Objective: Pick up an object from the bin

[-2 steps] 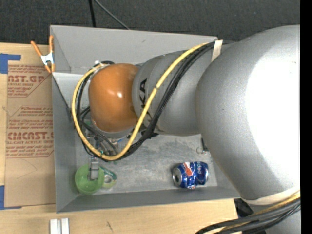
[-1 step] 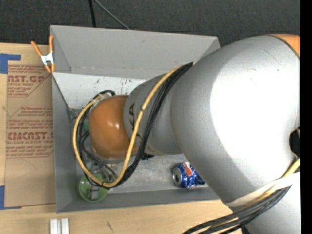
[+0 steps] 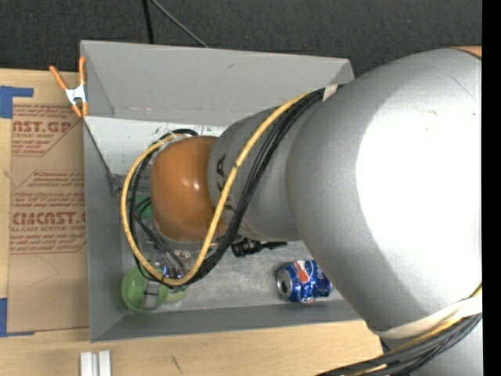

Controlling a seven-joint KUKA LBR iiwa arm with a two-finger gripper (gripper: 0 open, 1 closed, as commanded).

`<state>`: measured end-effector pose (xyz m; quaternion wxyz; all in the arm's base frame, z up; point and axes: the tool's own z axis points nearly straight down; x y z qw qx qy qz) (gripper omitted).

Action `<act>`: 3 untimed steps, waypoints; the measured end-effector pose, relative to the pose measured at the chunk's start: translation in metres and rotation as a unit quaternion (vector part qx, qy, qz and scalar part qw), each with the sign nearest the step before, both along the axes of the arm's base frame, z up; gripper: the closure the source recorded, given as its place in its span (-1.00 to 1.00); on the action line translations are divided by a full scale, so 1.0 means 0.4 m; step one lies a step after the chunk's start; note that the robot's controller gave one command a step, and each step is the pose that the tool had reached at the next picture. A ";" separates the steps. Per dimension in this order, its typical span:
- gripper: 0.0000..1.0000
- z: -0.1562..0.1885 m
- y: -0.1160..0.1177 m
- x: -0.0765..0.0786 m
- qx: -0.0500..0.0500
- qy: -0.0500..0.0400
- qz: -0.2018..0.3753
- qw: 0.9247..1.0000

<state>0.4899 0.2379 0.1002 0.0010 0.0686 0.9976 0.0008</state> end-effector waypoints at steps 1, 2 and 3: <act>-1.00 0.003 -0.015 -0.002 -0.001 0.001 -0.095 0.996; -1.00 -0.079 -0.016 -0.003 -0.001 0.003 -0.184 0.983; -1.00 -0.081 -0.016 -0.004 -0.001 0.003 -0.184 0.983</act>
Offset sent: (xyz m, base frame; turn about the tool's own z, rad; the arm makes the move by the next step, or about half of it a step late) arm -0.0006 -0.0058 0.0021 0.1891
